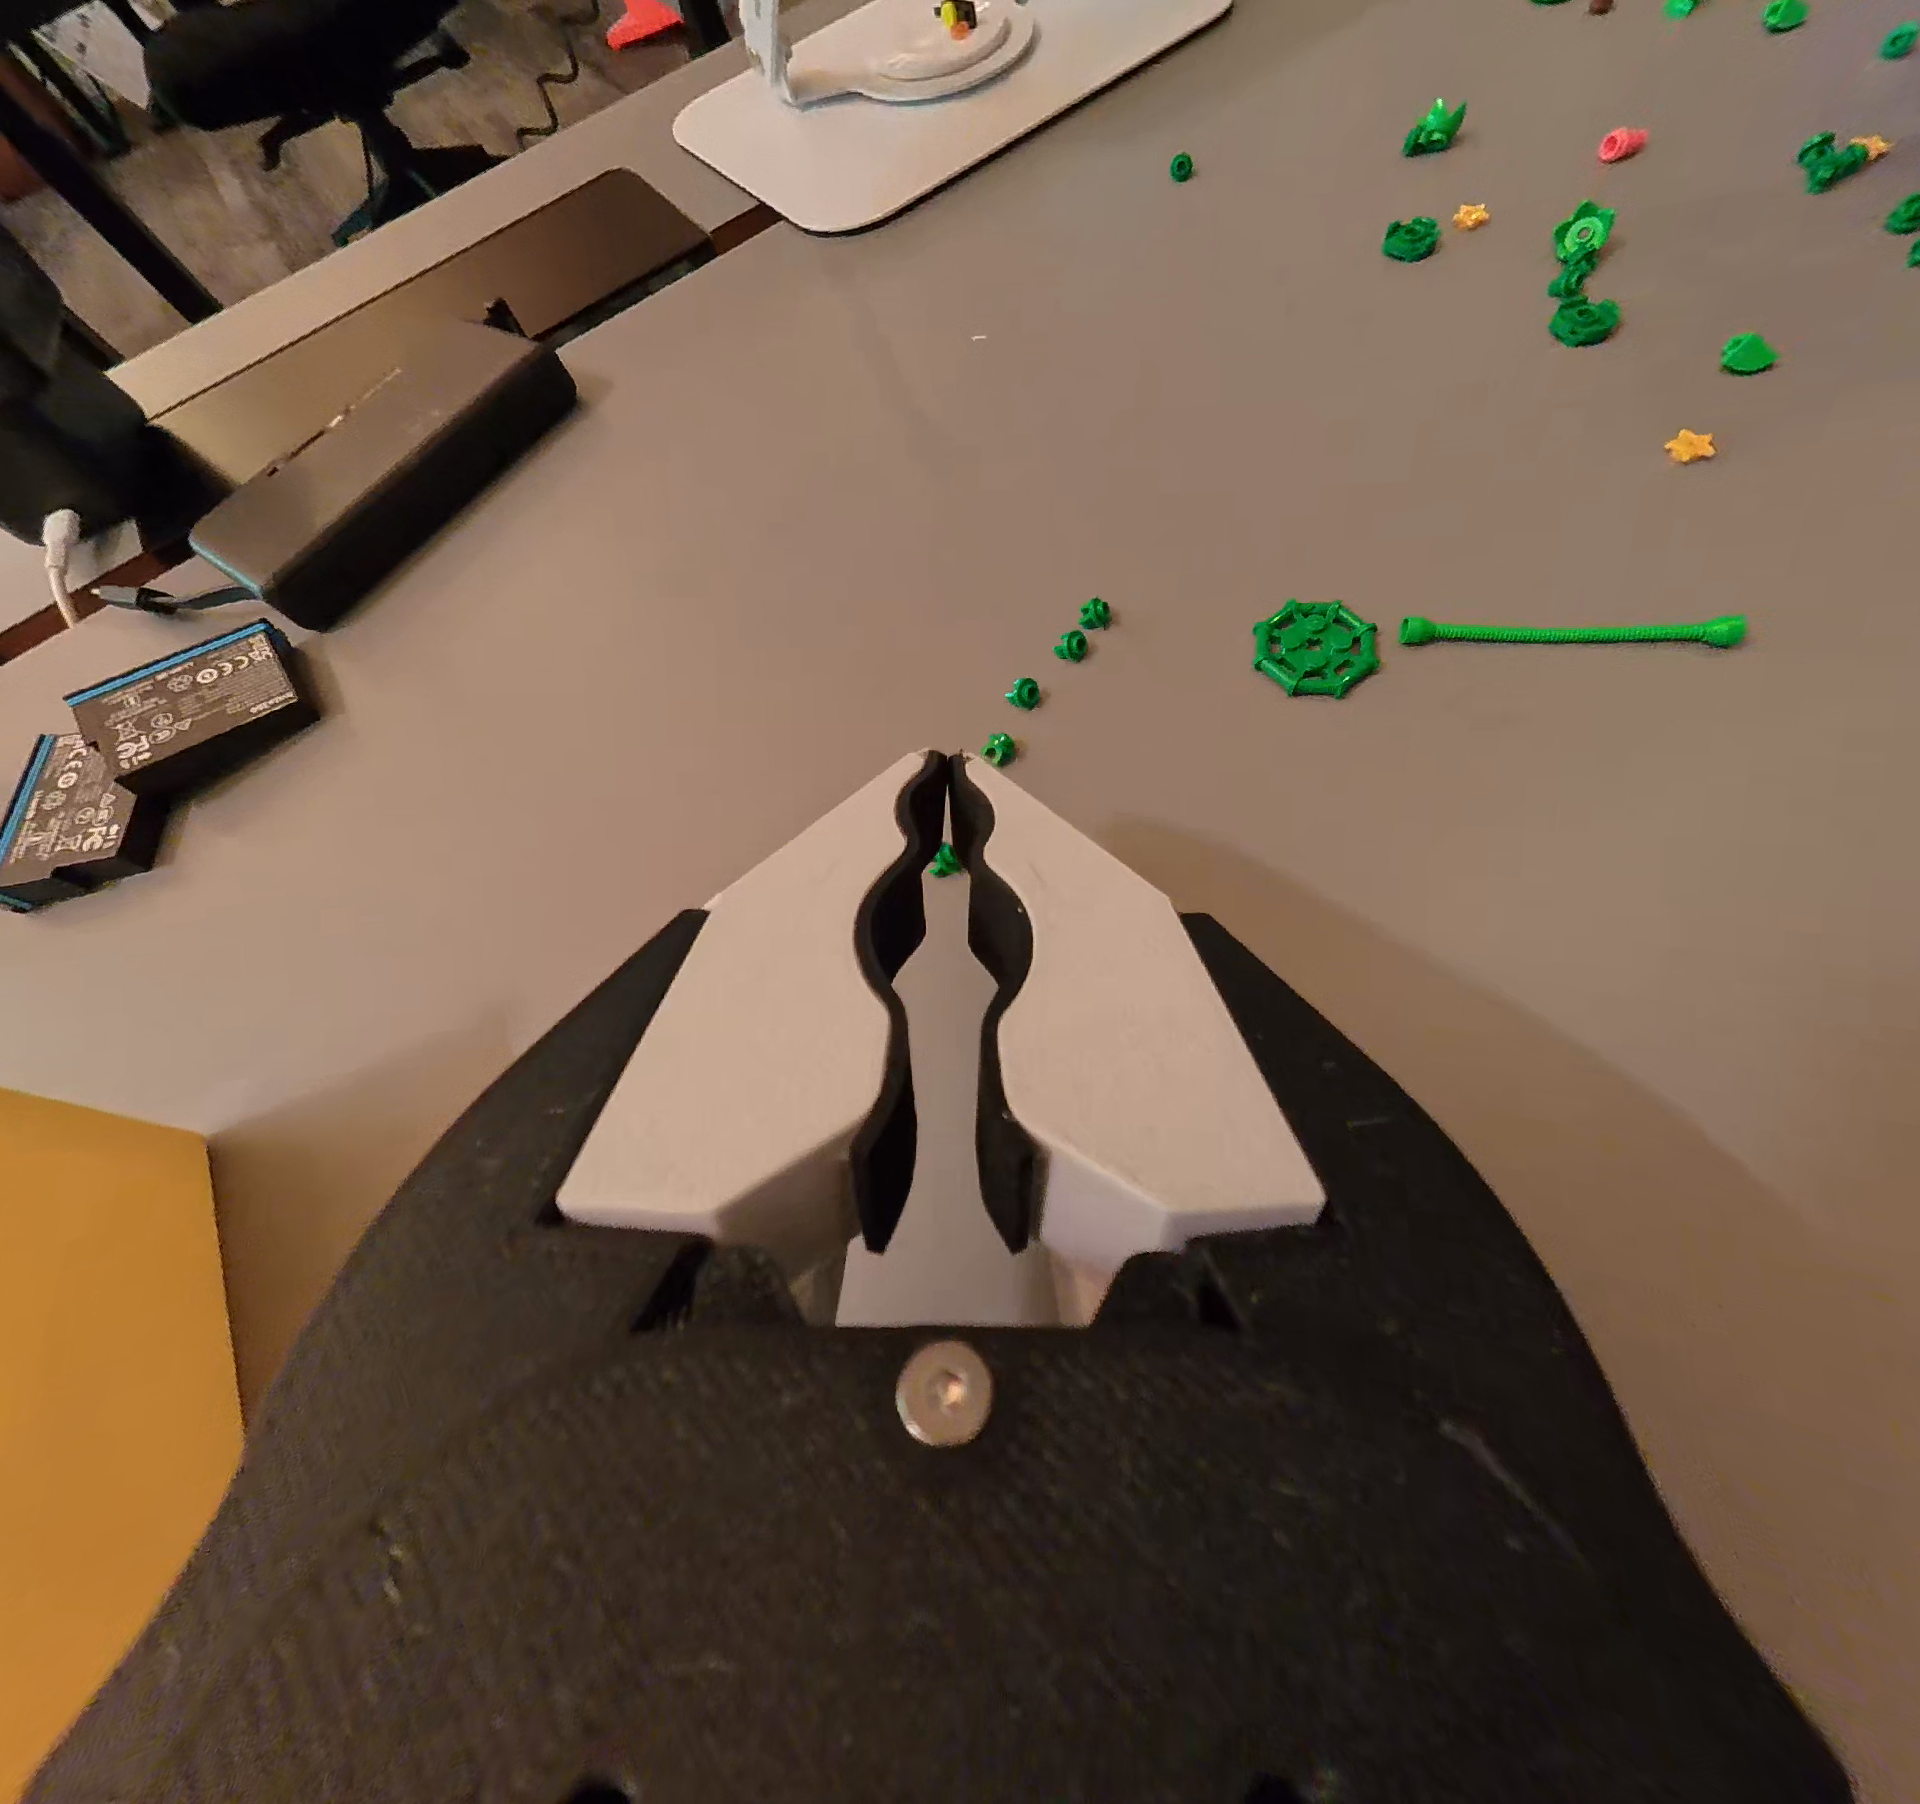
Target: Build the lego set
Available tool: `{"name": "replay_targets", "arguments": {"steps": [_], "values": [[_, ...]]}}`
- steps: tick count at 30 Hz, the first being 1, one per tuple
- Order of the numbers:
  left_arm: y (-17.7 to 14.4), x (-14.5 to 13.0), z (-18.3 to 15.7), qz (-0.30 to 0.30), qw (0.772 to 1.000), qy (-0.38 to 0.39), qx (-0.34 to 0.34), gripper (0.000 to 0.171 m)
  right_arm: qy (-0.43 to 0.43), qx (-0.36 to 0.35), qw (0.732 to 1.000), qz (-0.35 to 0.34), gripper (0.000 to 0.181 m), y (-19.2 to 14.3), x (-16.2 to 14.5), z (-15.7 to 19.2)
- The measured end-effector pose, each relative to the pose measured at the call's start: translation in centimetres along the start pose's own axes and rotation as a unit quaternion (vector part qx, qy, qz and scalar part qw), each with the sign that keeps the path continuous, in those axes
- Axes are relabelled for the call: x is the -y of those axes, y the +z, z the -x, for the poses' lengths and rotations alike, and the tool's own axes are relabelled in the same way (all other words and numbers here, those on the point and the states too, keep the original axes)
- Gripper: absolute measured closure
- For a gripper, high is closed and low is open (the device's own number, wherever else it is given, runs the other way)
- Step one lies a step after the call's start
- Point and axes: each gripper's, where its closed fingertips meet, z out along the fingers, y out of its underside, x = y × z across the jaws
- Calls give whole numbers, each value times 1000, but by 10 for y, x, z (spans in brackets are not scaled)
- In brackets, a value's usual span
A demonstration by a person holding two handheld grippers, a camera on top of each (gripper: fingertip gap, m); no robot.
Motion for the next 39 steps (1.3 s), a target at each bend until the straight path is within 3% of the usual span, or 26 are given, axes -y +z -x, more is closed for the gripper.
{"name": "replay_targets", "arguments": {"steps": [6,15,24,39], "values": [[5,-15,3,28,999,-16,-16,171,-26,2,997,69,165,15,-34,-7],[5,-14,3,24,1000,-9,-16,171,-104,60,991,58,173,12,-34,17],[6,-15,2,30,999,-4,-15,171,-97,86,988,83,173,15,-45,24],[8,-17,1,38,999,5,-13,171,-57,-12,997,41,173,-10,-35,-26]]}}
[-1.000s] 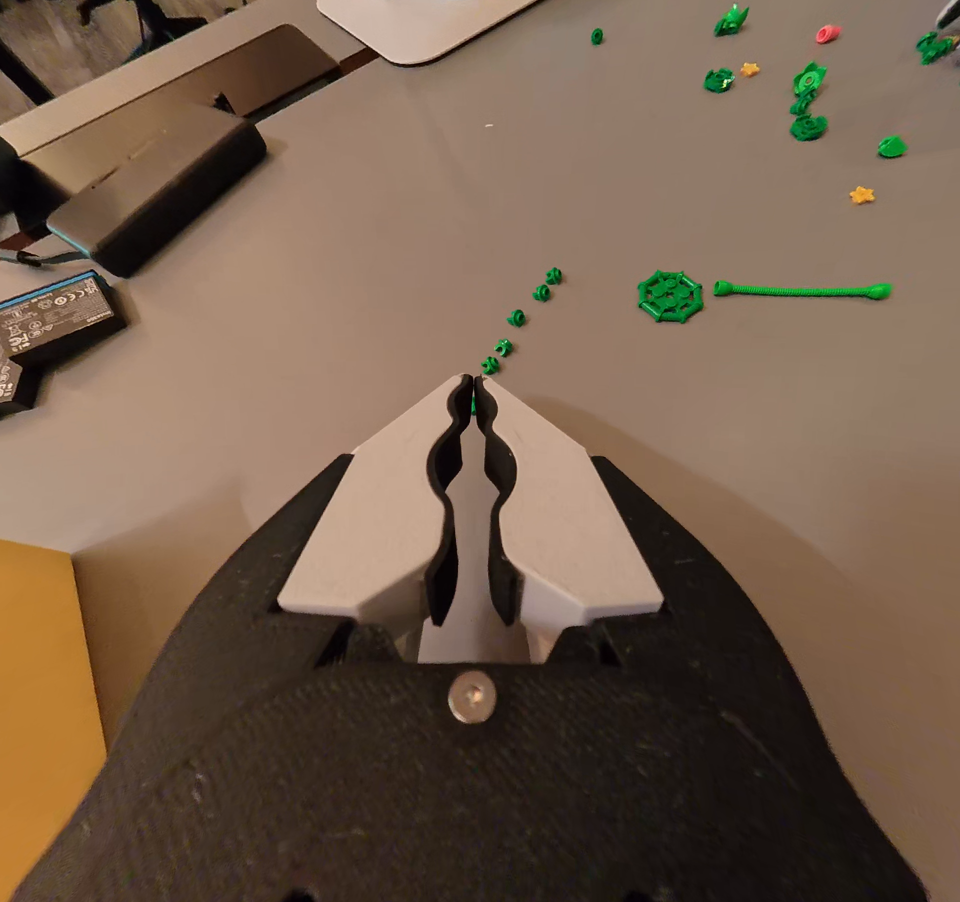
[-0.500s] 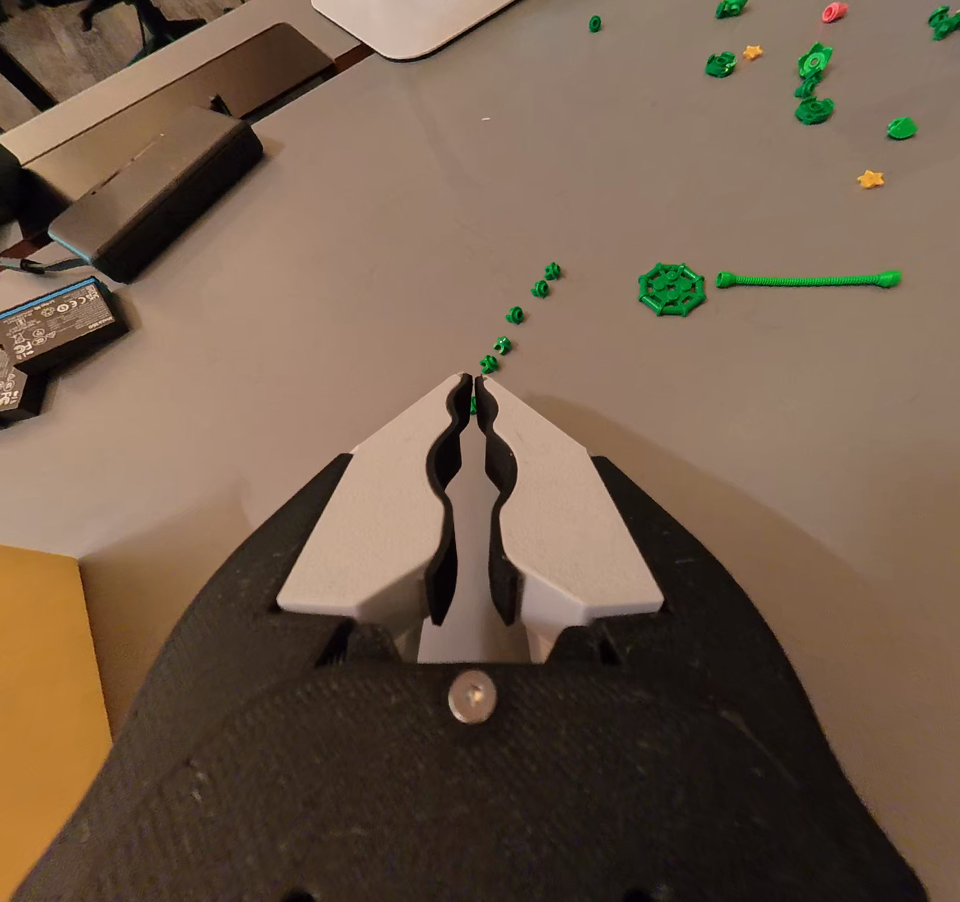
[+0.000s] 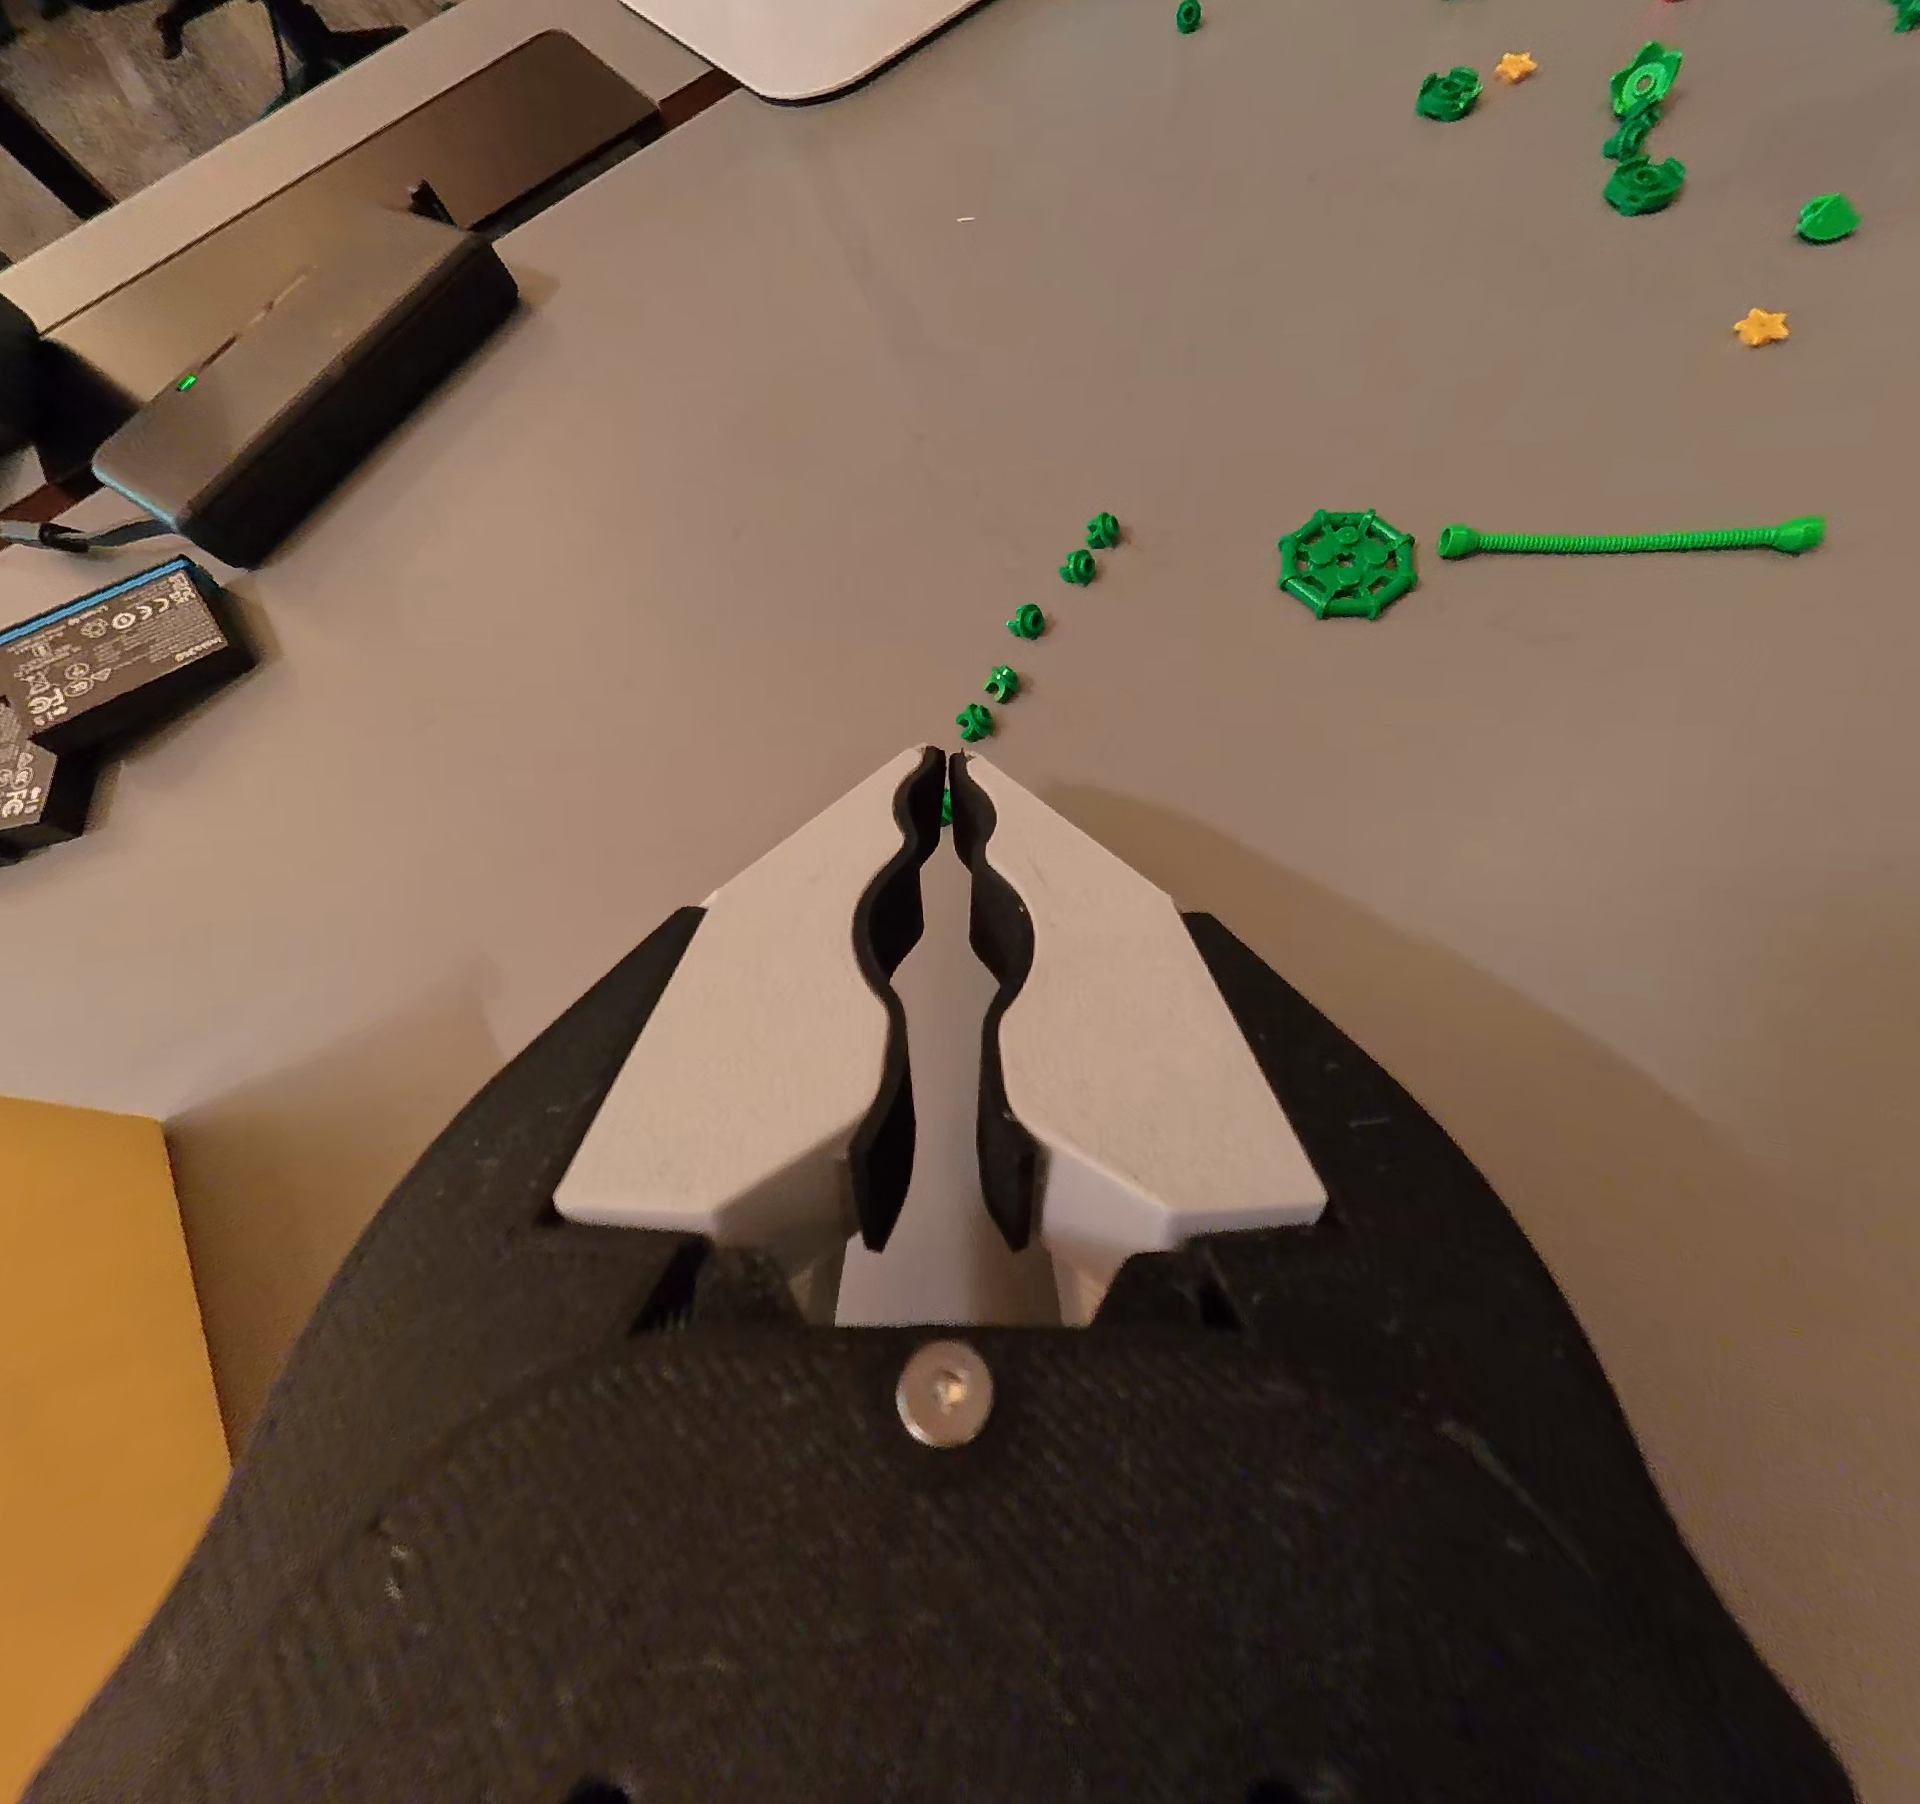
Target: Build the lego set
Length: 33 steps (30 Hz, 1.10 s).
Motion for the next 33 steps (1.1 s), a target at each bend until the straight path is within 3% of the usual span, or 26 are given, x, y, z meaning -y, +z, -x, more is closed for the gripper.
{"name": "replay_targets", "arguments": {"steps": [26,33], "values": [[2,-2,-1,9,1000,8,2,171,-25,36,999,25,176,29,-5,24],[1,-2,-1,8,1000,9,2,171,0,19,999,-37,176,6,14,10]]}}
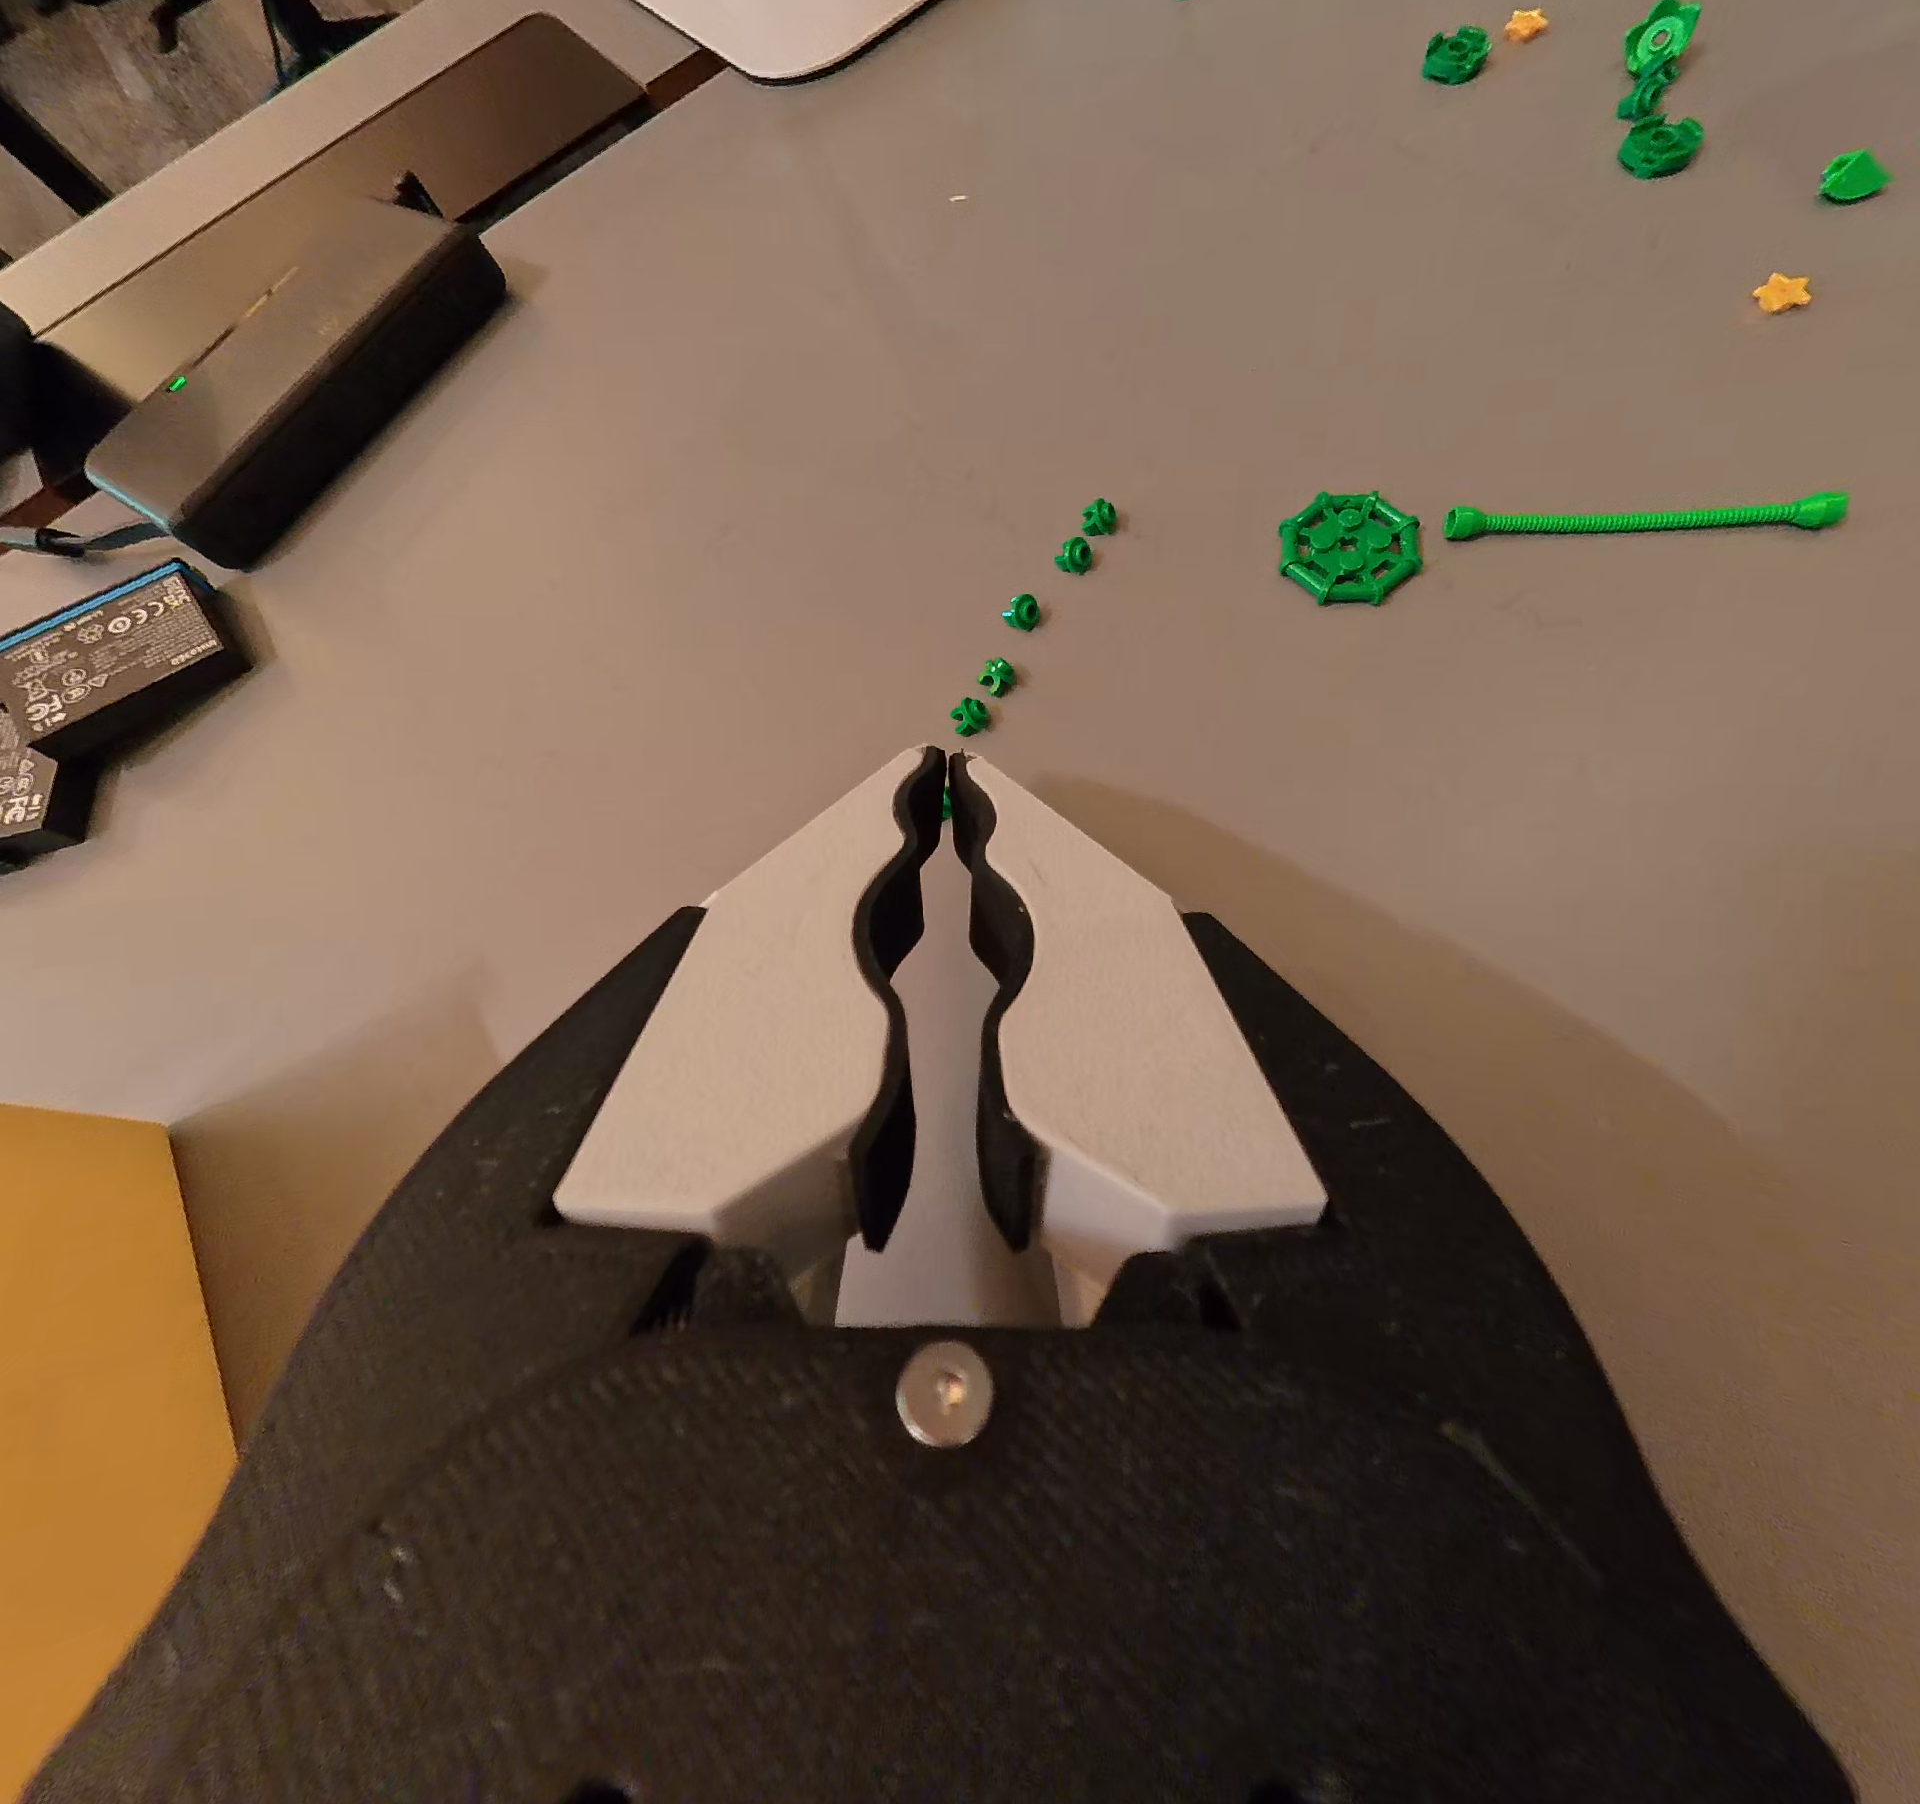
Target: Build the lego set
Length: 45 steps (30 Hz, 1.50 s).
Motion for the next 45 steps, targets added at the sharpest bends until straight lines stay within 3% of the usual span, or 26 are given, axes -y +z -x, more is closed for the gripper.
{"name": "replay_targets", "arguments": {"steps": [7,13,16,22,32,36,45], "values": [[0,0,0,2,1000,3,1,171,27,22,997,-73,176,-11,23,2],[1,-1,-1,3,1000,5,2,171,-104,110,979,-138,176,-2,52,71],[1,-1,-1,4,1000,6,3,171,-120,136,979,-90,176,23,44,98],[2,-2,-1,8,1000,10,5,171,-121,130,984,-6,176,56,18,107],[3,-2,-1,11,1000,11,4,171,-94,128,987,-21,162,45,21,93],[3,-2,-2,12,1000,12,3,171,-83,123,989,-28,165,39,21,84],[3,-2,-2,12,1000,13,4,171,-93,163,982,-2,173,49,13,106]]}}
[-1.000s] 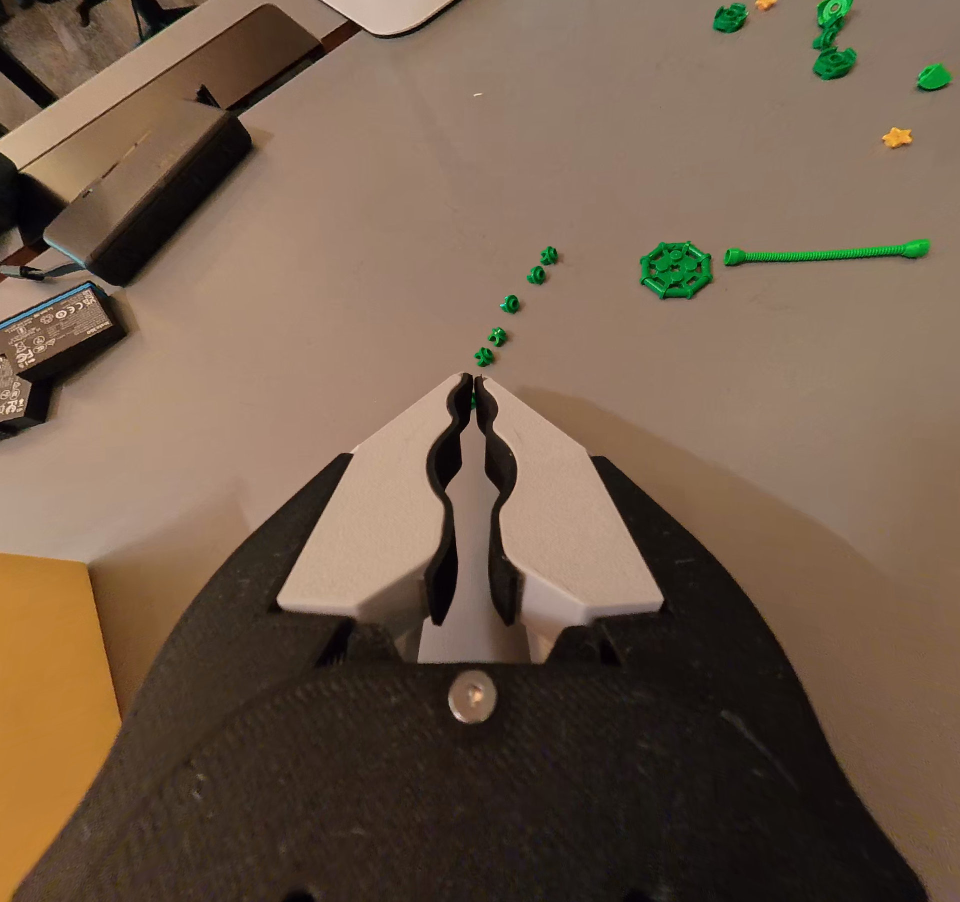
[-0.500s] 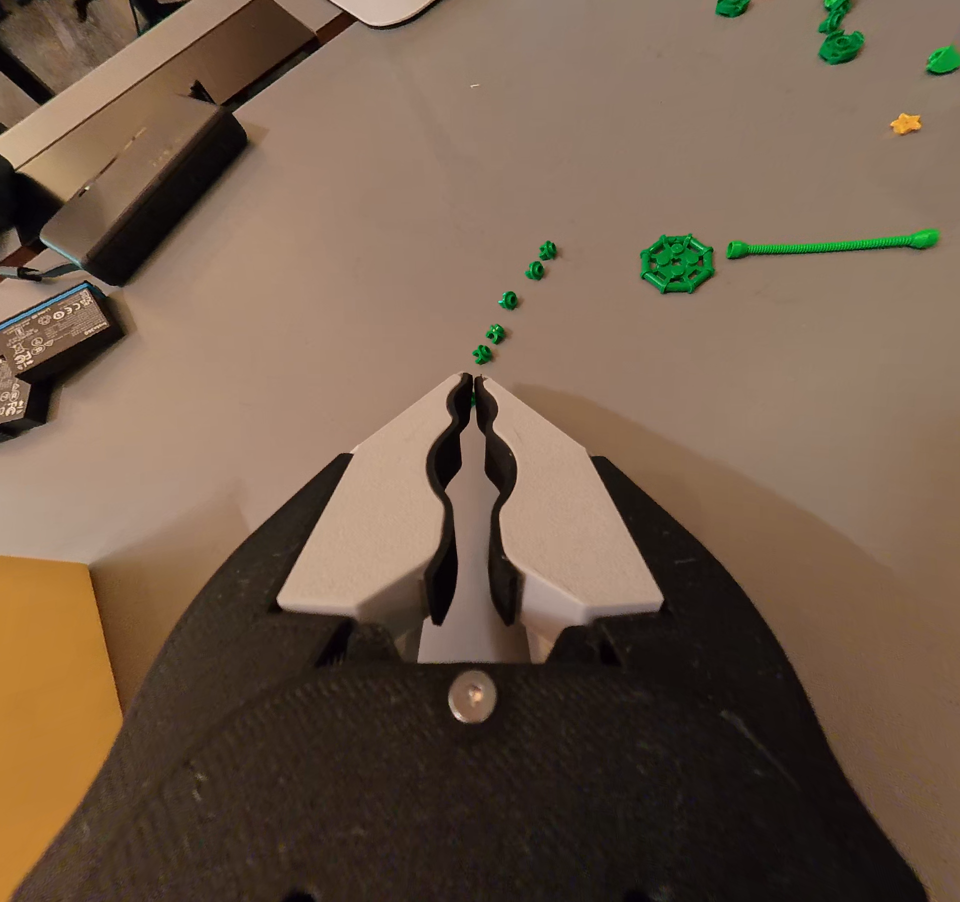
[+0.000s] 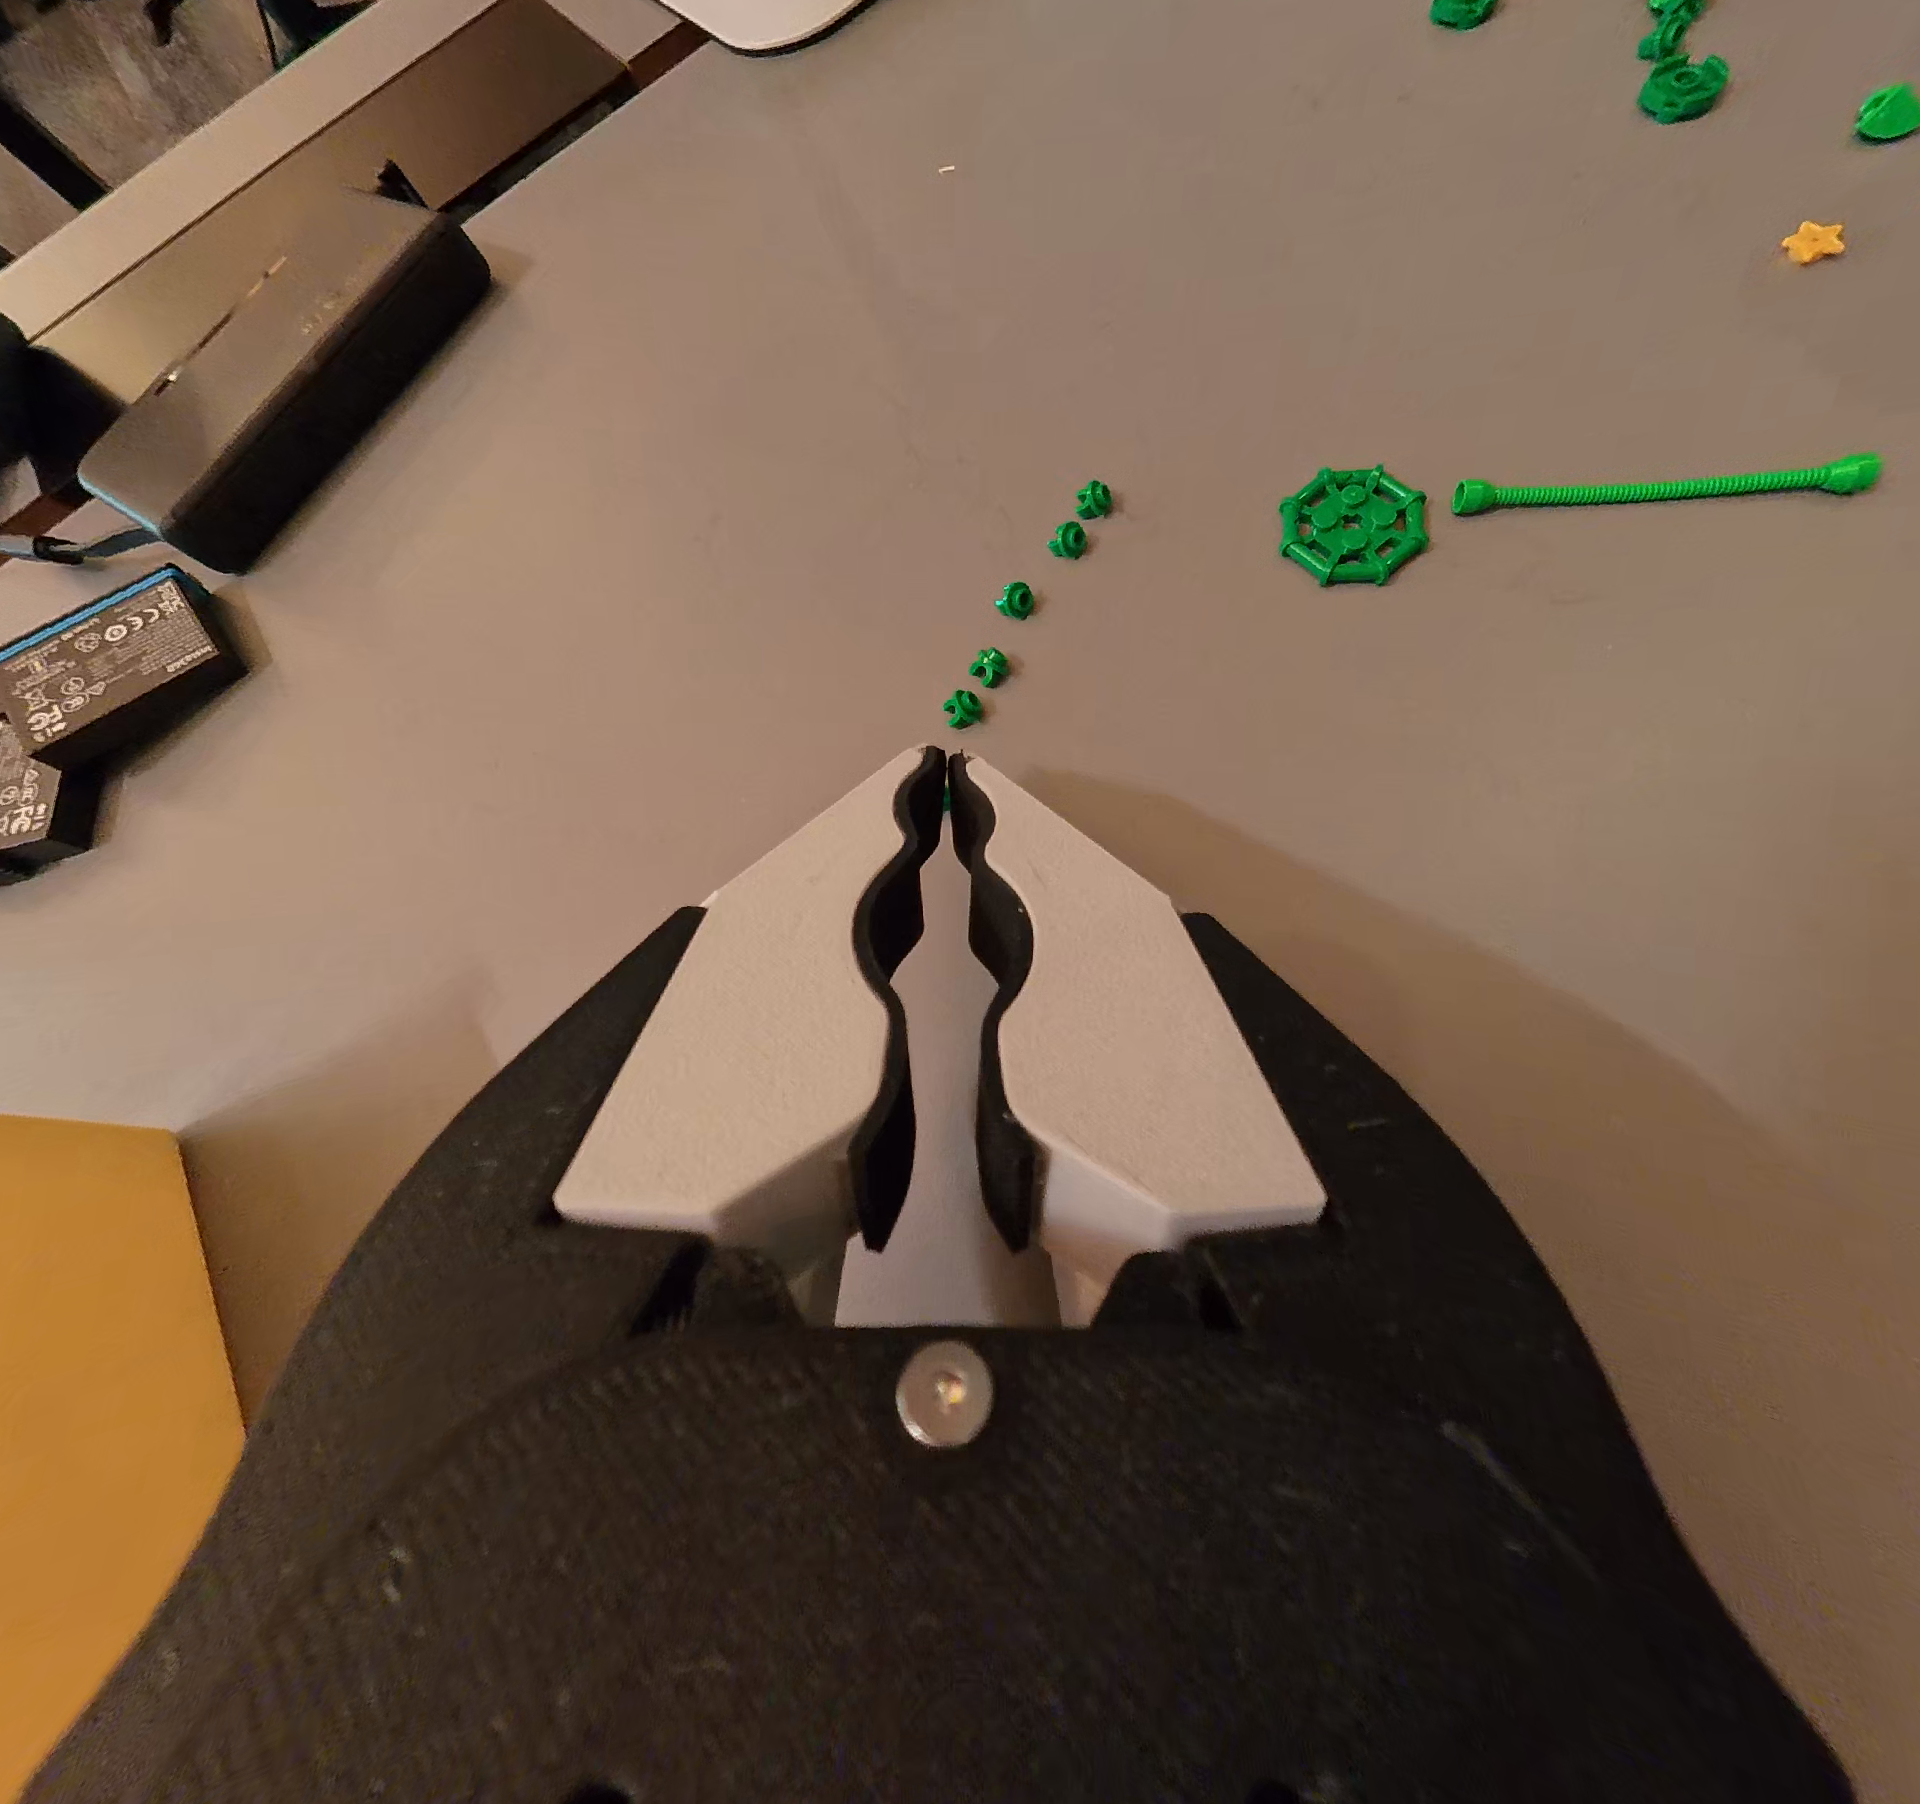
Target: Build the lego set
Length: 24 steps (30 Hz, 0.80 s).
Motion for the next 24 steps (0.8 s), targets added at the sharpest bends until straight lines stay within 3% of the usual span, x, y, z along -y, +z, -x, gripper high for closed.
{"name": "replay_targets", "arguments": {"steps": [11,24], "values": [[-3,11,-5,-26,1000,15,1,171,8,-19,1000,-18,174,-5,7,-7],[1,8,-9,-11,1000,23,-2,171,12,-59,998,-8,172,7,9,-17]]}}
